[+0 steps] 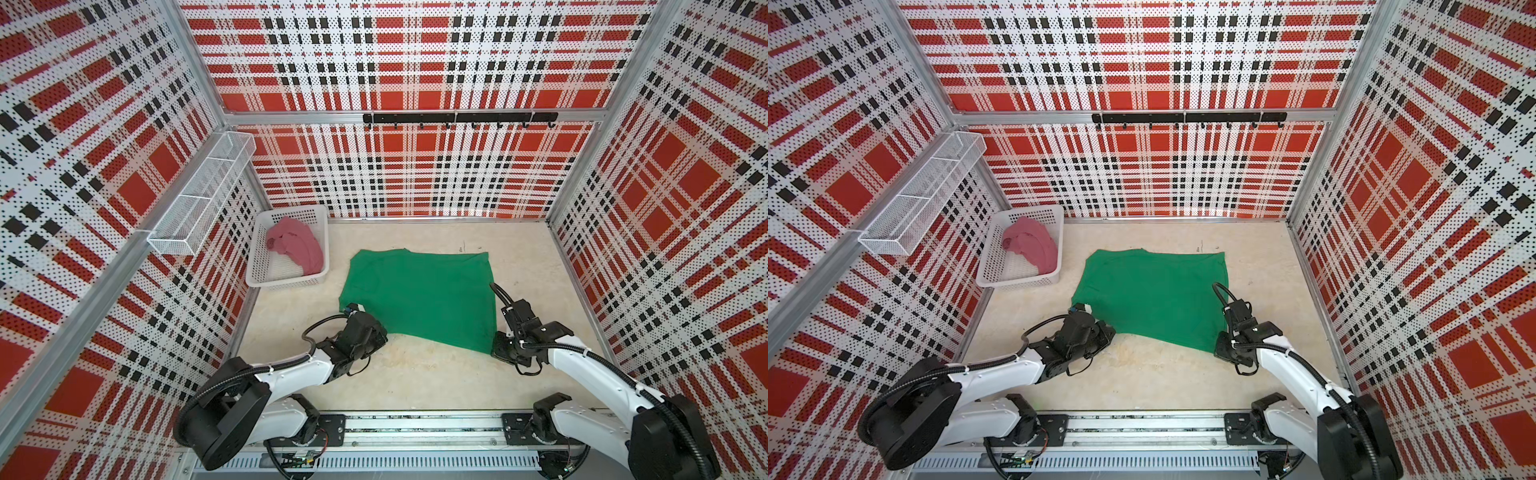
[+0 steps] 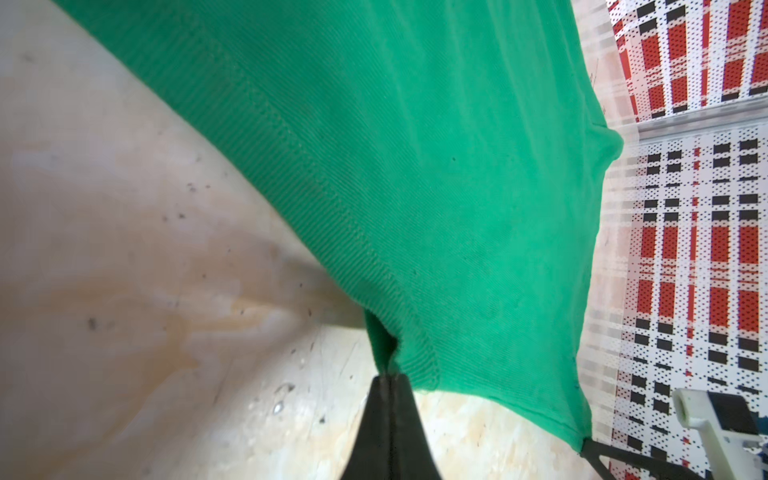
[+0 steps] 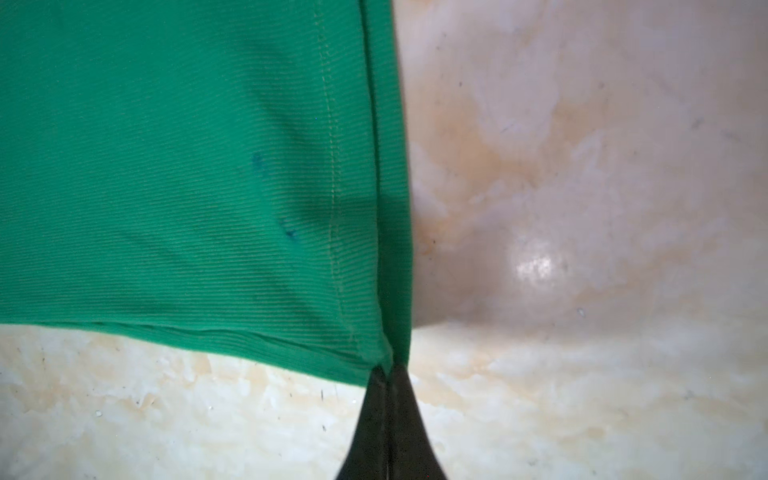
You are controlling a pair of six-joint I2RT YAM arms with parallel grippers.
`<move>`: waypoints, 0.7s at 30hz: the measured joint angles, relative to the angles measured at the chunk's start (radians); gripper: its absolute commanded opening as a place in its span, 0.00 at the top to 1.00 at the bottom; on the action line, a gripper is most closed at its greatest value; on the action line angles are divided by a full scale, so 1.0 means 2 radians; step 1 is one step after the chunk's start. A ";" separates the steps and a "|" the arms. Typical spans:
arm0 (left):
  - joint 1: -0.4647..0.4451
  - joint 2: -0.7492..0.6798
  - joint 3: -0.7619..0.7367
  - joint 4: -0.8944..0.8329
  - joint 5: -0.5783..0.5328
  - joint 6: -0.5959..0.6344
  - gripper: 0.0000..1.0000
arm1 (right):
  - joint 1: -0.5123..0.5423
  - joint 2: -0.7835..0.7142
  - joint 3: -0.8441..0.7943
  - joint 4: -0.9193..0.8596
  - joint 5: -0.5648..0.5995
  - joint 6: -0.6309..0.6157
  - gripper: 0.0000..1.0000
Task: Fold and stack the tank tops
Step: 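Grasp the near hem corners with both grippers and lift them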
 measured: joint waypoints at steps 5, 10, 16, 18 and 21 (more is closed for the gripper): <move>-0.003 -0.006 0.030 -0.053 -0.020 0.023 1.00 | 0.002 -0.016 0.027 -0.030 0.013 0.003 1.00; 0.013 0.008 0.082 -0.088 -0.021 0.067 1.00 | 0.002 0.008 0.073 -0.050 0.032 -0.010 1.00; 0.041 0.045 0.136 -0.124 -0.009 0.127 1.00 | -0.013 0.076 0.119 -0.057 0.045 -0.050 1.00; 0.049 0.061 0.156 -0.134 -0.003 0.147 1.00 | -0.020 0.100 0.137 -0.056 0.048 -0.066 1.00; 0.059 0.086 0.182 -0.144 0.005 0.173 1.00 | -0.033 0.133 0.162 -0.054 0.053 -0.090 1.00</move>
